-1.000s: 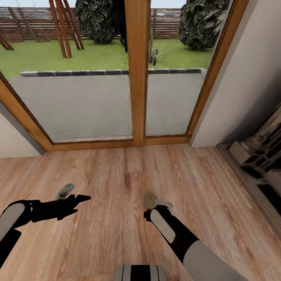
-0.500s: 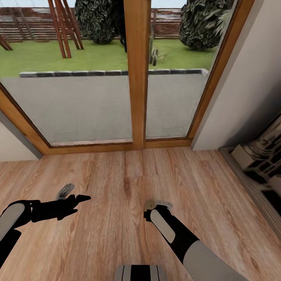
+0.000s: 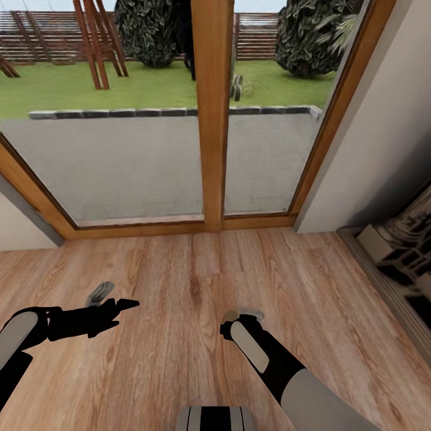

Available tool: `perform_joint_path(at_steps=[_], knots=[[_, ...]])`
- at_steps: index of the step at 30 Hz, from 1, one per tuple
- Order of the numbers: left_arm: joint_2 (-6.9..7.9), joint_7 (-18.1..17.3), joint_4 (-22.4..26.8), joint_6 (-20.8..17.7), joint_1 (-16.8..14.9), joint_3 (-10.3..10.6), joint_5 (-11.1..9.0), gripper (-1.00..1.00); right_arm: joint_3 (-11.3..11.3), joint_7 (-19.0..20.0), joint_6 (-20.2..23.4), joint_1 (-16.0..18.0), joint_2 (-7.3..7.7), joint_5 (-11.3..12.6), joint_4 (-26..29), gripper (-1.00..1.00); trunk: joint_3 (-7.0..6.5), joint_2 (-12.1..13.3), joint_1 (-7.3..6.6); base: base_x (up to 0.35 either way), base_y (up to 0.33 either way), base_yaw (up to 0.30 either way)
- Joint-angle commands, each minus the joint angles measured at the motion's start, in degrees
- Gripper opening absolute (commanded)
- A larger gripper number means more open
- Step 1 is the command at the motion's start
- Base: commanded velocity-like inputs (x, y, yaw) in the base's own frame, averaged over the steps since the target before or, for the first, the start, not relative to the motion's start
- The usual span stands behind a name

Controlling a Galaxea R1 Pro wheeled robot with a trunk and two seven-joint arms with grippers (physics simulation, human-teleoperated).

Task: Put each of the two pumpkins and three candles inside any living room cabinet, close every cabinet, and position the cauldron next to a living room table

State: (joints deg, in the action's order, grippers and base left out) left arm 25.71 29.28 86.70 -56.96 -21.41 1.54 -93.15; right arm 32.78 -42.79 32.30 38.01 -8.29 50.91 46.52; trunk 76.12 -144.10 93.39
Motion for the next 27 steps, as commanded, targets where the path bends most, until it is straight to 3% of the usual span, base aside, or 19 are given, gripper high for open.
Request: perform_joint_path(at_steps=[1,27], knots=[[0.04,0.6,0.0,0.0,0.0,0.1,-0.6,1.00,0.1,-0.5,0.1,0.0,0.03,0.4,0.1,1.00,0.04,0.0,-0.01,0.005,0.001,0.000],[0.04,0.6,0.0,0.0,0.0,0.1,-0.5,1.00,0.2,-0.4,0.1,0.0,0.03,0.4,0.1,1.00,0.04,0.0,-0.01,0.039,0.000,0.000]])
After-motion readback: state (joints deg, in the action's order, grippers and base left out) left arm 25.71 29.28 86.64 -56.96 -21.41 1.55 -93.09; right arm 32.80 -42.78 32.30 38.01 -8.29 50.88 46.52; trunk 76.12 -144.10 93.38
